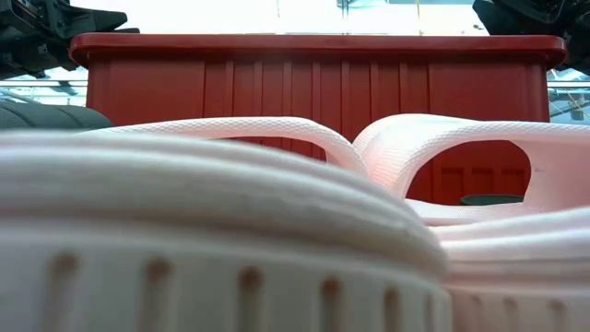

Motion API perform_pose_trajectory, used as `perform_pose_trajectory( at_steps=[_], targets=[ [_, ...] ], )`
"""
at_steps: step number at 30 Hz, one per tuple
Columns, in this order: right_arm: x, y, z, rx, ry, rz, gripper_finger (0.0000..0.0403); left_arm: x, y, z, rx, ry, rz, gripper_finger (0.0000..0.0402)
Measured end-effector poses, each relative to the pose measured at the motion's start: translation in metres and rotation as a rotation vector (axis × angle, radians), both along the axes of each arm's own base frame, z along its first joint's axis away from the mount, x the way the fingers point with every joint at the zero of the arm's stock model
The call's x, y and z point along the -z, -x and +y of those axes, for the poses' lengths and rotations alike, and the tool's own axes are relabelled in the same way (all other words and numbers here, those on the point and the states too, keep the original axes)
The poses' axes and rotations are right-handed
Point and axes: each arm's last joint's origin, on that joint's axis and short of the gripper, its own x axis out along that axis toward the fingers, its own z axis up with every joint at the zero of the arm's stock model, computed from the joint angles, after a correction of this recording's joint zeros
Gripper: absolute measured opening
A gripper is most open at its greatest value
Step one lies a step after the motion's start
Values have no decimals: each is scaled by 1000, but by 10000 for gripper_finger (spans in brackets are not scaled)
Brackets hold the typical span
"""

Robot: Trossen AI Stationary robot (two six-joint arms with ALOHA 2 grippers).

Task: Pick and place slides into bin

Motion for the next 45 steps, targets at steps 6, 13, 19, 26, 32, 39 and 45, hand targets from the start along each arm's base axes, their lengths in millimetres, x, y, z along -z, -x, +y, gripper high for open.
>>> perform_pose_trajectory(
  at_steps=[6,13,19,26,32,39,45],
  targets=[
    [0,0,0,0,0,1,105,0,0,0,0,0,0,152],
    [0,0,0,0,0,0,105,0,0,0,1,0,0,152],
    [0,0,0,0,0,0,105,0,0,0,0,0,0,152],
    [0,0,0,-1,0,0,105,0,0,0,0,0,1,152],
    [0,0,0,0,0,0,105,0,0,0,0,0,0,152],
    [0,0,0,0,0,0,105,0,0,0,0,0,0,152],
    [0,0,0,0,0,0,105,-1,1,5,-192,-116,0,152]
  ],
)
